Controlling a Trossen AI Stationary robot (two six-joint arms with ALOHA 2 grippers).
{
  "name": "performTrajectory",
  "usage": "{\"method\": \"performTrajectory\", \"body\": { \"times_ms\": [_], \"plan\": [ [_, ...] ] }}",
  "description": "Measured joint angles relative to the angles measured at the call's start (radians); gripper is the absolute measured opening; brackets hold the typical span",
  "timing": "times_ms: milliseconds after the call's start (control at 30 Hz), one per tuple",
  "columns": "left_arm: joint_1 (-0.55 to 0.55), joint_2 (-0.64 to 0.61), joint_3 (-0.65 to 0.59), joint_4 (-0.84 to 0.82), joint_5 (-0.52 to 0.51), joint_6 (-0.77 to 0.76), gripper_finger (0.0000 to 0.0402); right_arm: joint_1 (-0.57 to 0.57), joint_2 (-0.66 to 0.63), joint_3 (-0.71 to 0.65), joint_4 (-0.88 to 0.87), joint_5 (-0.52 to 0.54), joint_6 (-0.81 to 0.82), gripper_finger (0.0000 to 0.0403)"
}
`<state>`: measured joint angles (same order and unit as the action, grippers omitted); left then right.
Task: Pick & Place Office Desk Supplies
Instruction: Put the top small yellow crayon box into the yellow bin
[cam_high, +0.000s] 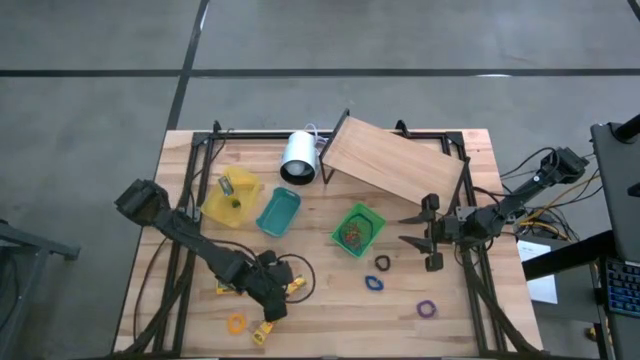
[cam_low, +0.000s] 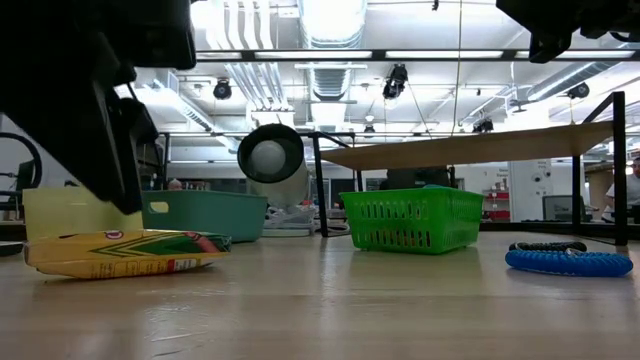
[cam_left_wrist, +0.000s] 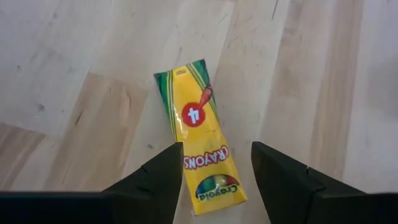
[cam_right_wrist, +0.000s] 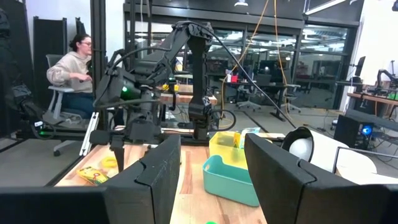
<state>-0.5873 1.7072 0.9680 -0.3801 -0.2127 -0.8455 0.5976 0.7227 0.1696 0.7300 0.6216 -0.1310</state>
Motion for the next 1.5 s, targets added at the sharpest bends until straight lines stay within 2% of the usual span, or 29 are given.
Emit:
{"method": "performTrajectory", "body": {
  "times_ms": [400, 600, 967, 1167, 1367, 1500],
  "plan": [
    [0.000, 0.090, 0.000, 0.024, -0.003, -0.079, 0.0196, 0.000, 0.000, 0.000, 0.000, 0.000, 0.000, 0.0178],
    [0.000, 0.097, -0.007, 0.028, -0.007, -0.095, 0.0194, 0.000, 0.000, 0.000, 0.000, 0.000, 0.000, 0.0178],
    [0.001, 0.096, -0.007, 0.026, -0.016, -0.098, 0.0126, 0.000, 0.000, 0.000, 0.000, 0.000, 0.000, 0.0178],
    [0.001, 0.095, -0.003, 0.024, -0.006, -0.099, 0.0119, 0.000, 0.000, 0.000, 0.000, 0.000, 0.000, 0.0178],
    [0.000, 0.056, 0.054, -0.082, 0.006, -0.103, 0.0119, 0.000, 0.000, 0.000, 0.000, 0.000, 0.000, 0.0178],
    [0.000, -0.008, 0.106, -0.264, -0.074, -0.213, 0.0119, 0.000, 0.000, 0.000, 0.000, 0.000, 0.000, 0.0178]
  ]
}}
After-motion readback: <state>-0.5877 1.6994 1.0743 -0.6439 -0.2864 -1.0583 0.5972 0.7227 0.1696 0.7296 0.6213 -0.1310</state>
